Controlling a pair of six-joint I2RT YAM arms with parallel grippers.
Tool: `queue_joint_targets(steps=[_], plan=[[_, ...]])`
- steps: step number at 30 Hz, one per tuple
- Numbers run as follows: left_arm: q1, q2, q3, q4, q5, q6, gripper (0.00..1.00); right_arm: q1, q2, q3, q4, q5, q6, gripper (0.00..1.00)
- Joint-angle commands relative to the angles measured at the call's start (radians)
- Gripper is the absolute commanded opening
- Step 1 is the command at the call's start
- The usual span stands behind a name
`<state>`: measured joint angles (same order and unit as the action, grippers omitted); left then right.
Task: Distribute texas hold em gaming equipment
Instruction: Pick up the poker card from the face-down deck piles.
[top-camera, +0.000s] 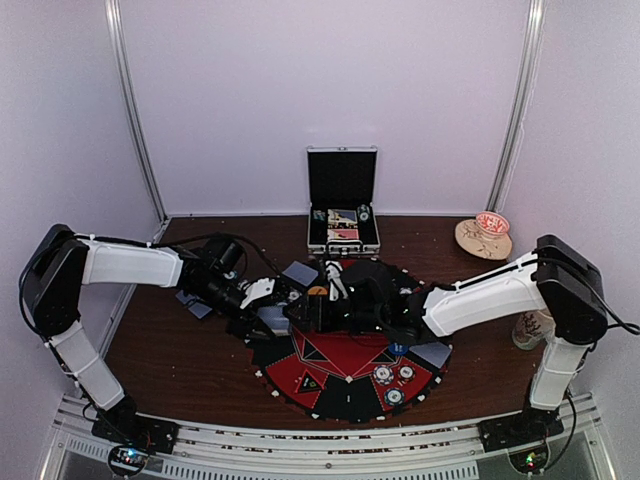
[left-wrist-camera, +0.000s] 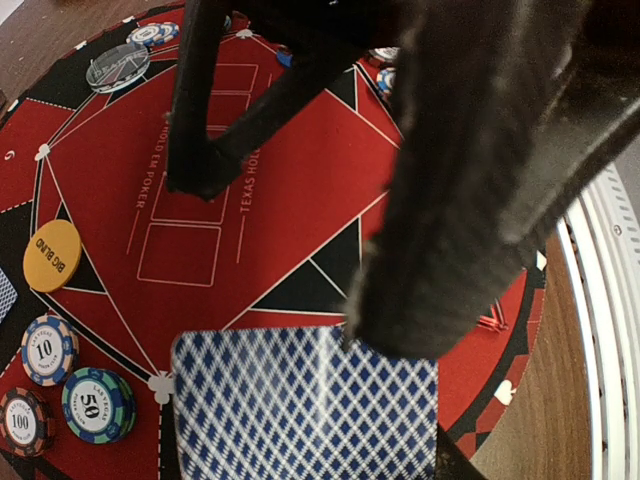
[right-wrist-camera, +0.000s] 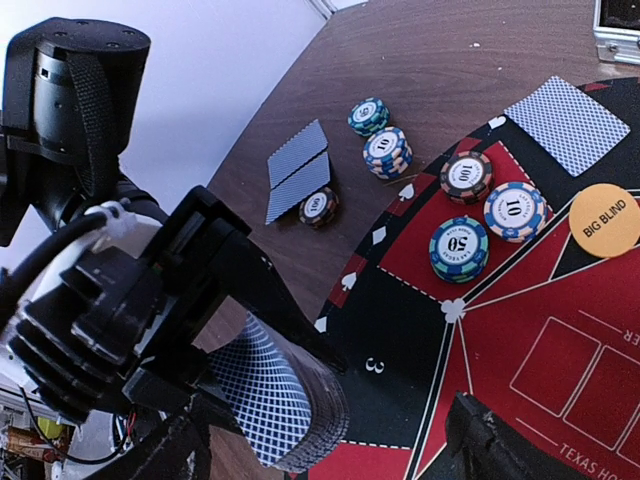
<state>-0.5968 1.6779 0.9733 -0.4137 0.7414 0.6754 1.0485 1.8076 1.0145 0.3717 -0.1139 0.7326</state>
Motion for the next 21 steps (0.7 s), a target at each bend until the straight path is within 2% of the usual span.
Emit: queue_joint_targets(steps=[1, 14, 21], plan=[[-0.003, -0.001, 0.008, 0.014, 0.027, 0.011, 0.45, 0.009, -0.001, -0.001, 0.071, 0.0, 0.012, 0.82], [-0.003, -0.008, 0.006, 0.014, 0.032, 0.015, 0.45, 0.002, 0.16, 0.137, 0.059, -0.039, 0.008, 0.82], [-0.003, -0.018, 0.001, 0.015, 0.036, 0.016, 0.45, -0.02, 0.228, 0.197, 0.039, -0.067, 0.028, 0.77]])
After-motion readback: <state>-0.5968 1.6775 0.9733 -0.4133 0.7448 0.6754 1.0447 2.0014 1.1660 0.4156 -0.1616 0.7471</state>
